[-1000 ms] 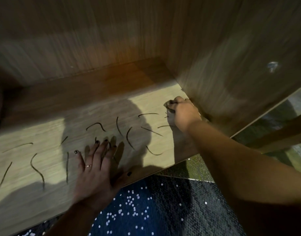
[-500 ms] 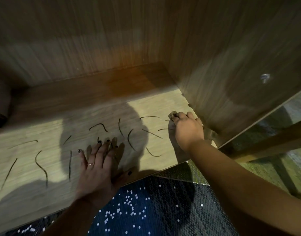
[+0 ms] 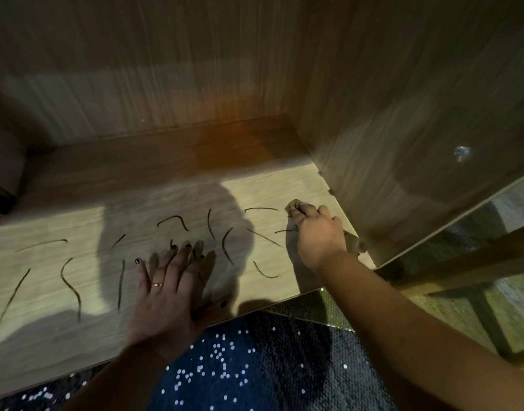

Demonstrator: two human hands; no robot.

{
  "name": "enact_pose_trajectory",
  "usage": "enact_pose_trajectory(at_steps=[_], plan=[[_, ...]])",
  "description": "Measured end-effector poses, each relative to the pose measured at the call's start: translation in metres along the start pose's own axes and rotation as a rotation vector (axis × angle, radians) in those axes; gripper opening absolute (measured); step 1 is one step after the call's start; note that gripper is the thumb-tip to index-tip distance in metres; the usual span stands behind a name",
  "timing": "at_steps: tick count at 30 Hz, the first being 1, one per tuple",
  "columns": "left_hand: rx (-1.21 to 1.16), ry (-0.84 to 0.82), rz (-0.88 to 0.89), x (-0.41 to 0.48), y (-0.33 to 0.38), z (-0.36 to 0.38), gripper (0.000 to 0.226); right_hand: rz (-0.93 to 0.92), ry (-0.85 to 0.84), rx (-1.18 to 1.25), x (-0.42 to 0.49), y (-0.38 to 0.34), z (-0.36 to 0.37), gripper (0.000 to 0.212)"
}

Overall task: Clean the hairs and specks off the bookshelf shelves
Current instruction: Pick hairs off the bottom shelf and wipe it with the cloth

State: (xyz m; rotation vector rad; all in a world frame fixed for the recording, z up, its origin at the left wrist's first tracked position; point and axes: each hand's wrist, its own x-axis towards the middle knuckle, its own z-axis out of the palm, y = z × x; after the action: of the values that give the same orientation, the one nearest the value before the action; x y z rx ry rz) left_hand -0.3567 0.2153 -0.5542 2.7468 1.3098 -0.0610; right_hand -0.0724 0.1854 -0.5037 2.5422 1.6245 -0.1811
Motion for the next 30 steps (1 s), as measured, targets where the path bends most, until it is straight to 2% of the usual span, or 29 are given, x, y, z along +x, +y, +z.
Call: enact_pose_trajectory(at_steps=[3, 6, 14, 21, 27, 30], plan=[[0.006, 0.02, 0.007, 0.0, 0.0, 0.001, 0.102, -0.092, 0.024, -0.026, -0.012, -0.008, 0.002, 0.051], [0.001, 0.032, -0.002, 0.0, -0.002, 0.002, 0.105, -0.139, 0.024, -0.101, -0.009, 0.003, -0.003, 0.054], [-0.028, 0.047, 0.0, 0.0, -0.001, 0.001, 0.102, 0.016, -0.04, -0.081, 0.01, 0.012, -0.012, 0.059], [-0.062, 0.065, -0.017, -0.001, 0.001, -0.002, 0.107, -0.149, 0.017, -0.143, -0.008, 0.012, 0.0, 0.067], [-0.047, 0.041, -0.007, 0.0, -0.002, 0.001, 0.109, 0.026, -0.043, -0.132, 0.014, 0.011, -0.008, 0.059], [-0.05, 0.027, -0.006, 0.0, -0.001, 0.0, 0.108, -0.017, -0.042, -0.107, 0.006, 0.005, -0.006, 0.061]])
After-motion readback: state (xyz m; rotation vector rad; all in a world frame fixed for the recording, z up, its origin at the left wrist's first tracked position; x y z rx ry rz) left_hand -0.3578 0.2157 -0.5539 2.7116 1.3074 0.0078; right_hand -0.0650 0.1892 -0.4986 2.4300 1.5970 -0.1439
